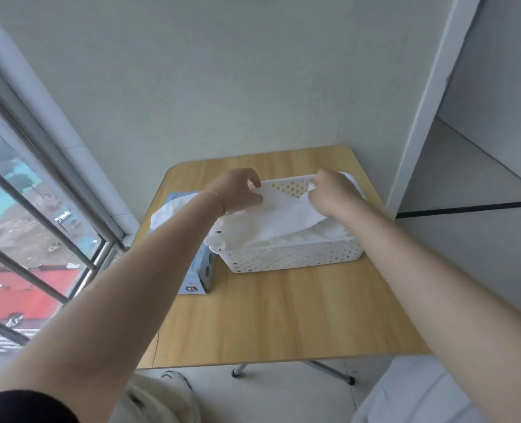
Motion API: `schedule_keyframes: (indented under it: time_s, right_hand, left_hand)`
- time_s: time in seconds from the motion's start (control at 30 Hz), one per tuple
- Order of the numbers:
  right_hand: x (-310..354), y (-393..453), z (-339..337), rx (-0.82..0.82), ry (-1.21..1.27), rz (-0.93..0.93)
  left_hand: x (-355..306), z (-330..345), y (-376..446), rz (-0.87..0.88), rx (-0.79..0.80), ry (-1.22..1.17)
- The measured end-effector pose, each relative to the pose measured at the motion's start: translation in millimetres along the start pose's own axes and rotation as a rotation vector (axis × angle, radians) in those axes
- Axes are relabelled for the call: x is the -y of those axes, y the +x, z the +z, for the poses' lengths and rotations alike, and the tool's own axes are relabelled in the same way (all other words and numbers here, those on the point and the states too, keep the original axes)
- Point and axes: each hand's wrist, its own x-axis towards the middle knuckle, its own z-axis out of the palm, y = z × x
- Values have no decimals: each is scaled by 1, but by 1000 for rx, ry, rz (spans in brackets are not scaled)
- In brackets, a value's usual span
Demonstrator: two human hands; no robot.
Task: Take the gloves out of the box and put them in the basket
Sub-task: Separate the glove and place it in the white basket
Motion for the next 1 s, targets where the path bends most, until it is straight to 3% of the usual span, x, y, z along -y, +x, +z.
schedule_keyframes:
  time_s: [0.17,0.3,0.4,0.63,0.87,1.0]
  right_hand:
    - [-13,-1,5,-65,-195,-68]
    - [-10,-2,1,-59,-289,-95]
    - [-10,-2,-9,-115,-339,-86]
    - [-15,-3,-6,-61,-488,-91]
    - [-14,-3,-5,-49,-490,-83]
    - [-11,-3,-10,-67,-519,-58]
  left_hand:
    - [-9,11,-12,172,-166,83]
    - [-15,21,-25,249,-25,43]
    - [-17,22,-31,267,-16,40]
    - [-23,25,-41,198,174,76]
    - [-32,32,-46,259,143,235]
    - [-29,22,-45,180,250,266]
